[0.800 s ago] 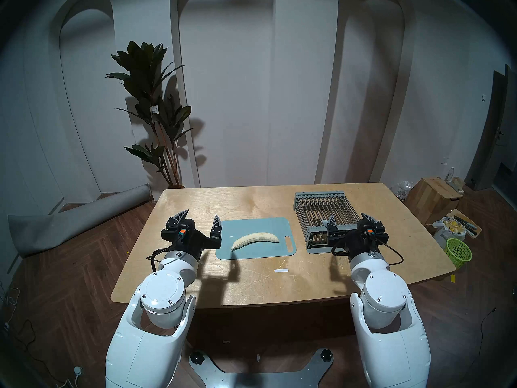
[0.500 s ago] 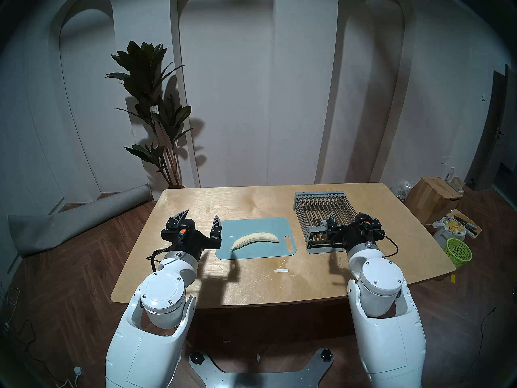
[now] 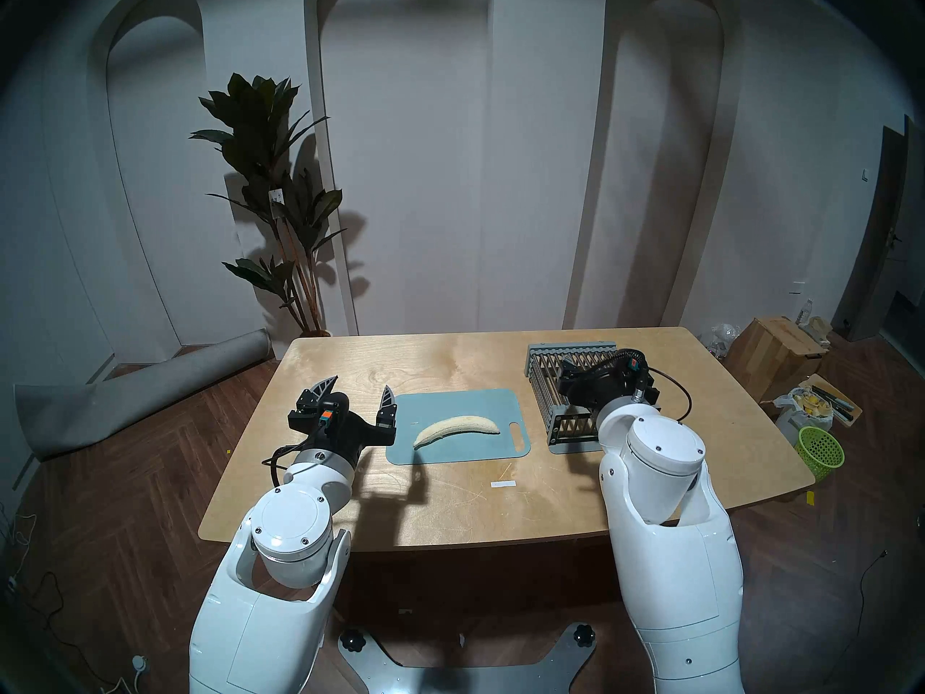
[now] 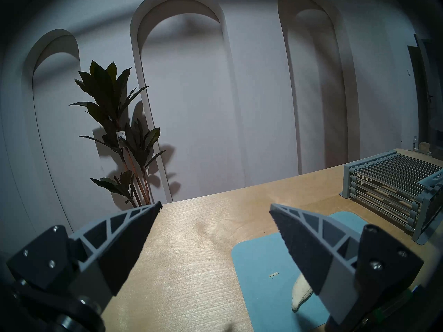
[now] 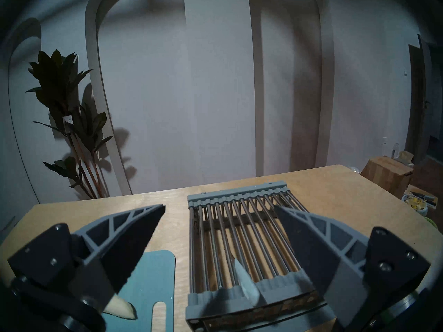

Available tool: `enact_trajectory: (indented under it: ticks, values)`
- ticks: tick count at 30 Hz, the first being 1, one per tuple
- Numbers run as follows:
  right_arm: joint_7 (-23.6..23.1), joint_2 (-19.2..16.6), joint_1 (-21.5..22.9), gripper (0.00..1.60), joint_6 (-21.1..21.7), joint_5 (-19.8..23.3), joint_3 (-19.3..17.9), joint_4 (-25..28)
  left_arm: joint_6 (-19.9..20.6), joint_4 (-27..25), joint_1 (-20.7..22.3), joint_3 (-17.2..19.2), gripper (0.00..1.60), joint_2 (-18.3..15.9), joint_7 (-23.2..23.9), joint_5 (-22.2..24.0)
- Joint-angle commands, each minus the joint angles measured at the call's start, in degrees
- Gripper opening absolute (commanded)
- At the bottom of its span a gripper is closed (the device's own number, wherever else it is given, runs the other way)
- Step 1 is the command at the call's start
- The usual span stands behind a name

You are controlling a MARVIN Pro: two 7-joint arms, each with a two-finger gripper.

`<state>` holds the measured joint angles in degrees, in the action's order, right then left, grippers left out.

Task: Cut the banana into four pieces on the cutting board

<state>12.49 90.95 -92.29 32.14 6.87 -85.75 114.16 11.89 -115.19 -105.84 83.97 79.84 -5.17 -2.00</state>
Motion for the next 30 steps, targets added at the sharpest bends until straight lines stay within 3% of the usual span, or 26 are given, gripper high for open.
enact_trajectory:
  ticks: [1, 10, 15, 22, 27, 30]
  values:
    - [4.2, 0.9, 6.1, 1.60, 7.4, -1.6, 2.3, 2.2, -0.2, -1.2, 0.3, -0.1, 1.60, 0.0, 0.1, 0.1]
    - [7.4, -1.2, 5.6, 1.60, 18.2, -5.9, 5.7, 6.8, -0.2, -1.2, 0.3, -0.1, 1.60, 0.0, 0.2, 0.1]
    - [7.0, -2.7, 4.0, 1.60, 20.4, -6.1, 5.5, 7.6, -0.2, -1.3, 0.2, -0.1, 1.60, 0.0, 0.2, 0.1]
    - [7.9, -2.0, 2.1, 1.60, 17.0, -5.3, 2.9, 5.5, -0.2, -1.3, 0.2, 0.0, 1.60, 0.0, 0.2, 0.1]
    - [9.7, 0.3, 2.8, 1.60, 13.9, -3.2, 0.9, 1.8, -0.2, -1.3, 0.2, 0.0, 1.60, 0.0, 0.2, 0.1]
    - [10.9, 0.3, 3.7, 1.60, 12.6, -2.1, 1.5, 0.6, -0.2, -1.3, 0.2, 0.0, 1.60, 0.0, 0.2, 0.1]
